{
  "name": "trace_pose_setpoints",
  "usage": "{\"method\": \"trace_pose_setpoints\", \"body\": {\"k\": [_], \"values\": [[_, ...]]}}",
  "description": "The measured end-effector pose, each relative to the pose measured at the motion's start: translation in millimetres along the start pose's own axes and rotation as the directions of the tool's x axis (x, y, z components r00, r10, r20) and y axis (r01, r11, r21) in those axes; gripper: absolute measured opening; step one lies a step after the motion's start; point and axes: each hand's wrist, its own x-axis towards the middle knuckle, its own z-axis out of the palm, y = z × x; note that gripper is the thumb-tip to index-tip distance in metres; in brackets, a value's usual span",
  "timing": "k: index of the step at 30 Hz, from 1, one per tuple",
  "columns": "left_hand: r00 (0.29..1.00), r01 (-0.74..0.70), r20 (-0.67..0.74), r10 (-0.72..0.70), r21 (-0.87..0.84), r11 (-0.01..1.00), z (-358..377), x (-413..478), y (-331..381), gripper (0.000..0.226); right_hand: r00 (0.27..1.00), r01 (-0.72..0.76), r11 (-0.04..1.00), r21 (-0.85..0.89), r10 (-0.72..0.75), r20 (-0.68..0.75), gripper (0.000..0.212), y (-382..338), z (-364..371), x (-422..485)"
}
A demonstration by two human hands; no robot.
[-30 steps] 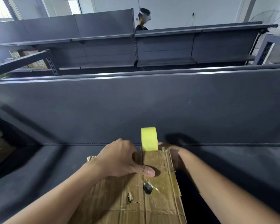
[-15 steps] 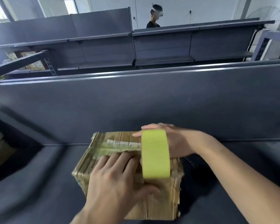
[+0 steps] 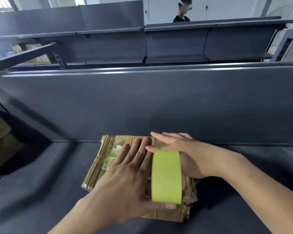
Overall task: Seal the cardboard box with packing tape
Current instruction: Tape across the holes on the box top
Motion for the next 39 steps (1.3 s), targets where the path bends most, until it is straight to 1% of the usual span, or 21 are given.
{"method": "trace_pose_setpoints", "body": {"k": [2, 4, 6, 8, 11, 13, 16, 19, 21, 25, 27, 29, 30, 32, 33, 34, 35, 36, 37, 38, 39], "values": [[0.999, 0.004, 0.038, -0.005, 0.024, 1.000, -1.0, -0.9, 0.8, 0.130, 1.000, 0.006, 1.000, -0.016, -0.006, -0.017, 0.077, 2.9, 0.6, -2.5], [0.999, 0.009, 0.050, -0.010, 0.024, 1.000, -2.4, -0.6, 1.8, 0.131, 0.999, 0.039, 0.989, -0.140, -0.041, -0.010, 0.072, 12.3, 5.1, -2.5], [0.998, 0.012, 0.056, -0.014, 0.026, 1.000, -1.9, -0.6, 2.1, 0.130, 0.998, 0.055, 0.982, -0.179, -0.061, -0.030, 0.070, 17.2, 4.6, -5.0], [0.999, 0.011, 0.046, -0.012, 0.040, 0.999, -1.3, -1.0, 2.2, 0.127, 0.997, 0.042, 0.992, -0.122, -0.049, -0.053, 0.068, 15.9, -1.4, -5.8], [0.999, 0.003, 0.041, -0.003, 0.015, 1.000, -0.1, -1.0, 1.7, 0.123, 0.995, 0.087, 0.996, -0.001, -0.087, -0.046, 0.062, 9.5, -6.3, -2.9], [0.999, 0.000, 0.045, -0.001, 0.018, 1.000, 0.9, -1.2, 1.4, 0.123, 0.989, 0.124, 0.989, 0.083, -0.116, -0.096, 0.056, 7.9, -10.5, -2.6], [0.999, 0.007, 0.047, -0.009, 0.023, 1.000, 0.8, -2.3, 2.4, 0.121, 0.974, 0.174, 0.983, 0.063, -0.162, -0.158, 0.041, 7.7, -19.5, -0.8], [0.999, 0.015, 0.044, -0.015, 0.001, 1.000, 0.5, -4.3, 4.5, 0.120, 0.961, 0.178, 0.979, 0.096, -0.151, -0.233, 0.030, 7.7, -25.6, 3.5], [0.999, 0.022, 0.046, -0.022, 0.002, 1.000, 0.1, -5.3, 4.9, 0.121, 0.950, 0.179, 0.980, 0.086, -0.150, -0.275, 0.029, 9.0, -30.1, 7.6], [0.997, 0.041, 0.059, -0.041, 0.000, 0.999, -1.5, -5.1, 5.6, 0.122, 0.891, 0.195, 0.979, -0.056, -0.200, -0.408, 0.036, 19.6, -43.4, 15.1], [0.997, 0.043, 0.066, -0.042, -0.001, 0.999, -2.8, -5.8, 6.2, 0.122, 0.868, 0.193, 0.978, -0.080, -0.208, -0.450, 0.035, 25.6, -43.7, 18.4], [0.997, 0.047, 0.062, -0.047, -0.006, 0.999, -4.0, -7.0, 6.5, 0.120, 0.848, 0.202, 0.979, -0.036, -0.193, -0.493, 0.035, 28.1, -37.2, 19.8], [0.997, 0.052, 0.050, -0.051, -0.012, 0.999, -4.3, -7.3, 6.8, 0.119, 0.833, 0.207, 0.978, 0.030, -0.160, -0.529, 0.035, 29.7, -31.7, 21.2], [0.998, 0.060, 0.023, -0.059, -0.030, 0.998, -3.5, -7.6, 7.1, 0.116, 0.816, 0.222, 0.944, 0.244, -0.042, -0.577, 0.034, 33.3, -20.9, 23.4], [0.998, 0.065, 0.015, -0.064, -0.043, 0.997, -2.8, -6.8, 7.1, 0.114, 0.828, 0.228, 0.906, 0.356, 0.012, -0.561, 0.030, 34.7, -16.0, 25.3], [0.998, 0.069, 0.014, -0.069, -0.053, 0.996, -2.5, -5.5, 7.0, 0.112, 0.855, 0.219, 0.877, 0.428, 0.039, -0.517, 0.022, 35.9, -11.3, 27.1], [0.997, 0.073, 0.018, -0.072, -0.062, 0.995, -2.6, -3.8, 6.3, 0.112, 0.890, 0.184, 0.871, 0.456, 0.049, -0.453, 0.009, 37.7, -6.8, 28.5], [0.997, 0.076, 0.024, -0.074, -0.072, 0.995, -3.8, -2.4, 5.5, 0.112, 0.922, 0.132, 0.878, 0.461, 0.061, -0.382, 0.009, 39.0, -3.3, 29.5], [0.997, 0.078, 0.029, -0.076, -0.080, 0.994, -7.3, -1.2, 4.9, 0.114, 0.940, 0.089, 0.882, 0.464, 0.080, -0.333, 0.022, 39.9, 0.0, 30.8], [0.996, 0.081, 0.029, -0.079, -0.078, 0.994, -12.4, 0.5, 4.3, 0.114, 0.945, 0.068, 0.877, 0.476, 0.096, -0.311, 0.030, 39.2, 1.1, 31.0], [0.996, 0.085, 0.013, -0.085, -0.064, 0.994, -18.3, 3.4, 3.7, 0.113, 0.944, 0.058, 0.868, 0.493, 0.113, -0.309, 0.034, 38.7, 0.4, 30.6]]}}
